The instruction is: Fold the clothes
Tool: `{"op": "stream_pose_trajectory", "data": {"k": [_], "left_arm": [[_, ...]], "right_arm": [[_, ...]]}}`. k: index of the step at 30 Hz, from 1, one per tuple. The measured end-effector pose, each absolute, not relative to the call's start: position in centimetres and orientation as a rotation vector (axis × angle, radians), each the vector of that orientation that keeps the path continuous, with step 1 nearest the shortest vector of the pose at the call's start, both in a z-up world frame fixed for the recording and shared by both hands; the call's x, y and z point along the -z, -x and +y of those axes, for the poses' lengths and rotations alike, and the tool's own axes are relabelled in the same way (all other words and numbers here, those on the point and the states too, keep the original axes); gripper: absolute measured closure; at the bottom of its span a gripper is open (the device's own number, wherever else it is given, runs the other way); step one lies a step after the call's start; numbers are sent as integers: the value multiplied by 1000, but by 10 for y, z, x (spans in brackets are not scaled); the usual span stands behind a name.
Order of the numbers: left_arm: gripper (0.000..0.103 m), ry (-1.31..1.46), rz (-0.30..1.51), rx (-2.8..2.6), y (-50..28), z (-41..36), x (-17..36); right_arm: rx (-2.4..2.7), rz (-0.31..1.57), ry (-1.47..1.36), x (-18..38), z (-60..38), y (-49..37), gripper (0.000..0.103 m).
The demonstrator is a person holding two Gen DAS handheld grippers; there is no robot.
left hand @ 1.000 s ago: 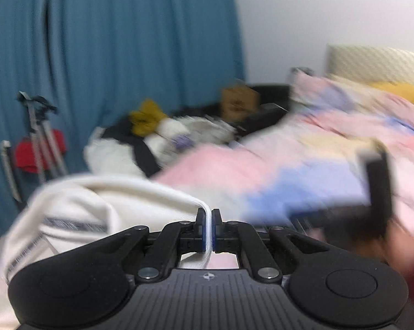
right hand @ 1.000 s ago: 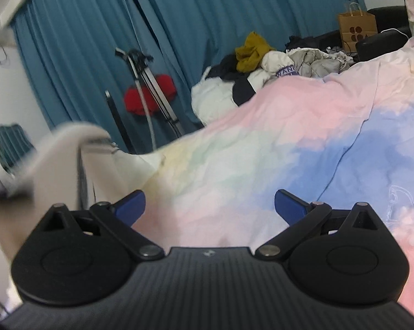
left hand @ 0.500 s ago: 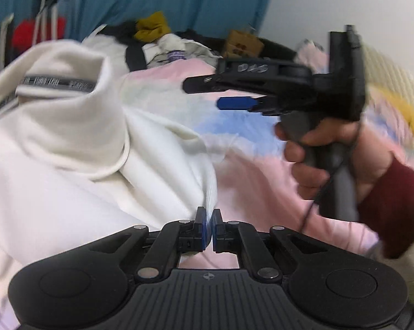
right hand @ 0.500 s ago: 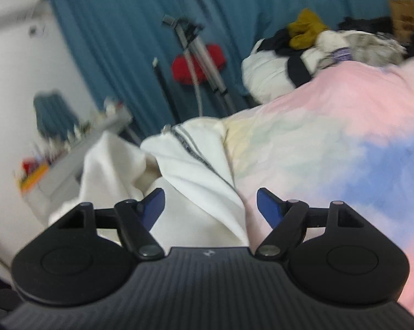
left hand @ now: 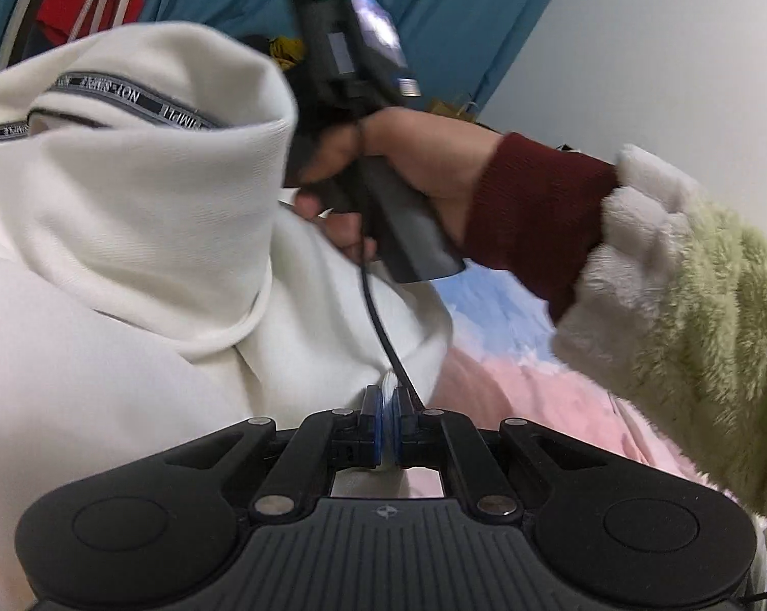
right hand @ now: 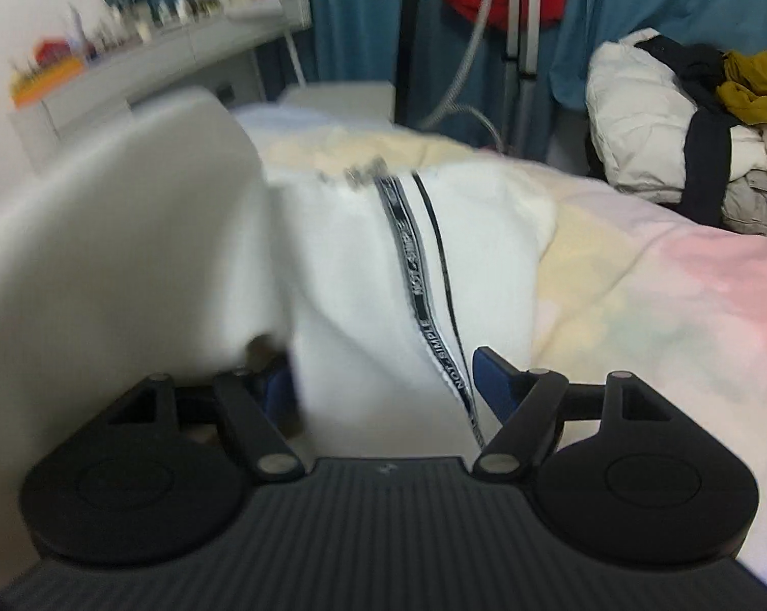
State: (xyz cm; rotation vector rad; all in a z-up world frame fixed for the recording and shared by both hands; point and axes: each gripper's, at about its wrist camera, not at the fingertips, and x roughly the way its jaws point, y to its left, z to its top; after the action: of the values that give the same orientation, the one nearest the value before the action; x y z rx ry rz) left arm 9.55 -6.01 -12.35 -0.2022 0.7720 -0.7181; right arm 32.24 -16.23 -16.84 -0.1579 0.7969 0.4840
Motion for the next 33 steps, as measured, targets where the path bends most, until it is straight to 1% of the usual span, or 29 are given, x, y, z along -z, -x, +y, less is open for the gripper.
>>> {"op": "stream_pose_trajectory", "data": {"k": [2,3,4,5,6,7,10,17,22,24,29,31,33], "left_arm": [[99,194,782,727,-105,-60,132],[99,187,781,730,-108,-60,134],[99,181,780,734,-112,-61,136],[99,174,779,737,-115,-62,138],[99,167,777,740,-119,-62,141],[99,164,773,745,-120,-61,142],[99,156,755,760,-121,-58,141],[98,127,689,794,-117,-56,131],[98,47,647,834,-100,-61,126],[98,14,645,835,-98,-64,127],[97,-7,700,793,-107,-87,135],[97,-15,714,778,-110,-92,137],[97,-27,719,769,-112,-96,136]], "right_arm": [[-437,805,140,181,-162,-326,34],[-413,808,122,187,-162,-326,42],[-377,797,76,191,-167,-324,57],[-338,783,35,191,-174,-321,66],[-298,769,-6,190,-182,-317,81],[-259,755,-46,190,-189,-313,88],[-175,670,-144,175,-220,-296,96],[-18,522,-315,137,-313,-240,97],[137,404,-470,144,-399,-189,97],[208,399,-606,163,-440,-168,97],[392,547,-1105,256,-519,-125,96],[400,580,-1236,278,-532,-115,94],[393,593,-1262,278,-536,-114,93]]}}
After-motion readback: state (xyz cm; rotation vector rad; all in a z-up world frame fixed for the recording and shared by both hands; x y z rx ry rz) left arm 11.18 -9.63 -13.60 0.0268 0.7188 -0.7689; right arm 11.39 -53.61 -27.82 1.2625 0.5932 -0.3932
